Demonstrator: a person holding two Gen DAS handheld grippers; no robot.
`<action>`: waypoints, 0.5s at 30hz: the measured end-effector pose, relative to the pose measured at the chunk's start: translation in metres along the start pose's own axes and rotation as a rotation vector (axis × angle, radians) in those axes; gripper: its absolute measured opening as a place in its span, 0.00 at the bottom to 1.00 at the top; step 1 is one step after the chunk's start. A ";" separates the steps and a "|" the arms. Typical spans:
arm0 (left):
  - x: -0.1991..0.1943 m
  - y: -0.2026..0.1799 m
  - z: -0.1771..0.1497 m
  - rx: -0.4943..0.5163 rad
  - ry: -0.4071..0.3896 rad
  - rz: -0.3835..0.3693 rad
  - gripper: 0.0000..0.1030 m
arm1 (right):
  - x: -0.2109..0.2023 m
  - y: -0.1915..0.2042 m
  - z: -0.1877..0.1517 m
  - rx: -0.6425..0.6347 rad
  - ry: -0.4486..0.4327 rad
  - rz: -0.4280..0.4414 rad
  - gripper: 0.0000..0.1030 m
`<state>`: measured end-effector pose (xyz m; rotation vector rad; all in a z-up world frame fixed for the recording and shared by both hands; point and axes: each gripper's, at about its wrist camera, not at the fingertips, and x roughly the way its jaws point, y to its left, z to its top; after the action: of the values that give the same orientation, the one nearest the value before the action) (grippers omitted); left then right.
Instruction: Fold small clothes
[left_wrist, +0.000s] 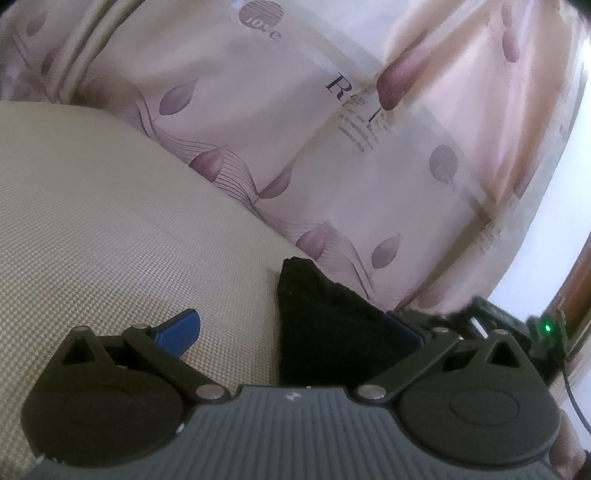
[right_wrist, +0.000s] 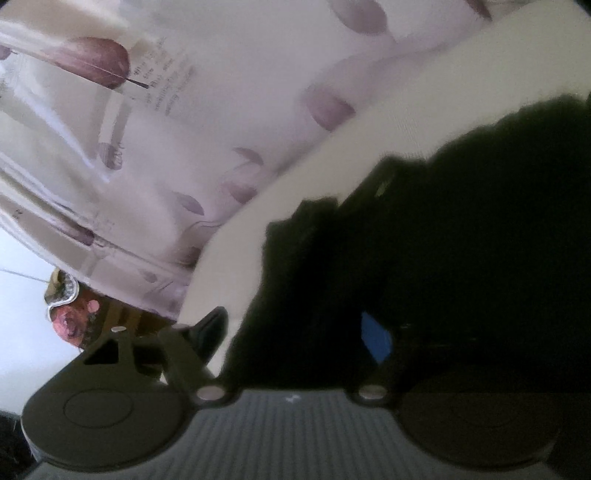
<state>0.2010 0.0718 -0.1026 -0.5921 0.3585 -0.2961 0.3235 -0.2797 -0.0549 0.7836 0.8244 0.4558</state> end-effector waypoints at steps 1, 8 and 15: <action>0.000 0.000 0.000 0.001 0.000 -0.002 1.00 | 0.004 0.003 -0.001 -0.003 0.000 0.001 0.76; 0.000 0.002 0.002 -0.011 0.002 0.004 1.00 | 0.040 0.033 -0.005 -0.189 0.007 -0.140 0.16; 0.000 0.003 0.003 -0.019 0.003 0.016 1.00 | -0.010 0.045 0.012 -0.303 -0.137 -0.081 0.13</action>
<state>0.2026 0.0756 -0.1018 -0.6076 0.3694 -0.2790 0.3236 -0.2630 -0.0106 0.4935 0.6381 0.4375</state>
